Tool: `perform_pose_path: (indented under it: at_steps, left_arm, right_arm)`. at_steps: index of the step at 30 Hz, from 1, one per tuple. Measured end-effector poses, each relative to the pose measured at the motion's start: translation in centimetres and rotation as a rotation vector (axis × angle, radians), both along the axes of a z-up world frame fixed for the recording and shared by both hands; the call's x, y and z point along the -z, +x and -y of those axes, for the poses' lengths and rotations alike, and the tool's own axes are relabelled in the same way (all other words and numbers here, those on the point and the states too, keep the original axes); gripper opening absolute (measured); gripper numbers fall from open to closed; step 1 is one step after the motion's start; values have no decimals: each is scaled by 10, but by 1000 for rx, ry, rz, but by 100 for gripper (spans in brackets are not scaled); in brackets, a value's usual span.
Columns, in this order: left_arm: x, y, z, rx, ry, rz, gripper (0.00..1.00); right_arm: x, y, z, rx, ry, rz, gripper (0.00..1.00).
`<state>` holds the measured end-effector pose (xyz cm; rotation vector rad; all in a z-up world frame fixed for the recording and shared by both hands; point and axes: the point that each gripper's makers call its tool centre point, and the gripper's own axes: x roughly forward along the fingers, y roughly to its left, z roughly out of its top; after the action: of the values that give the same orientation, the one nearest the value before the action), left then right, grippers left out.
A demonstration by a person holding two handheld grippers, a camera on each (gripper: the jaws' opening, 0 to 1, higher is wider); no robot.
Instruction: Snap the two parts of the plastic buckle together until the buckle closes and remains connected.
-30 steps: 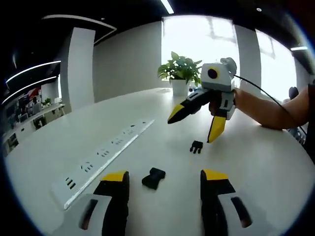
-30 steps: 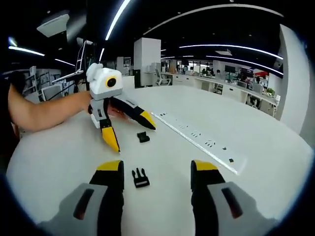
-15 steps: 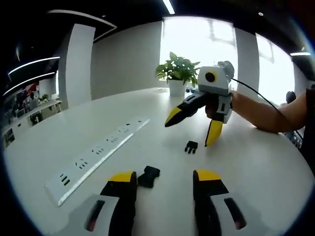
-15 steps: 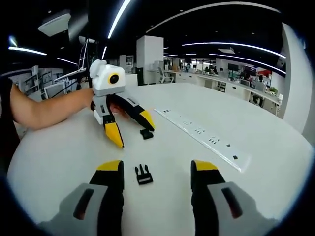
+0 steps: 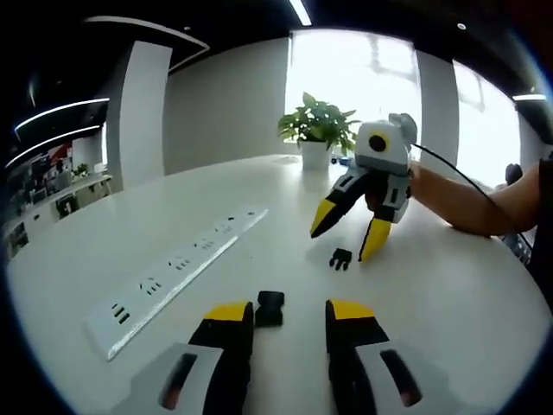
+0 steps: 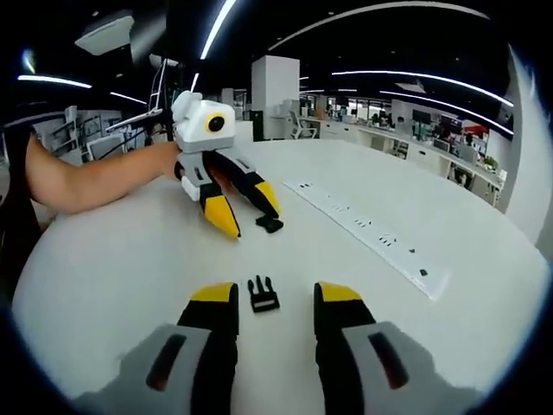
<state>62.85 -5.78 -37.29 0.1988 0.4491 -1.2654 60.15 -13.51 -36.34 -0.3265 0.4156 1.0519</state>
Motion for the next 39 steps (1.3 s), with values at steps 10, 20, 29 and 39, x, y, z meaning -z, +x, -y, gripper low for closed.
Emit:
perform_pose_path:
  at_steps: [10,20,29,39]
  left_arm:
    - [2,4,1,-14,14,21,29]
    - [3,10,-2,-34,14,27,24]
    - [3,10,-1,-29,17,31,24]
    - [3,14,-2,-40,19,42,22]
  right_arm:
    - [3,-4,-5,-26,-1,4,29]
    - [7,-5,-6,-40,-12,6,25]
    - [8,-10,-9,-50,17,-9,20]
    - [7,-14,-11,-66,23,-18,16]
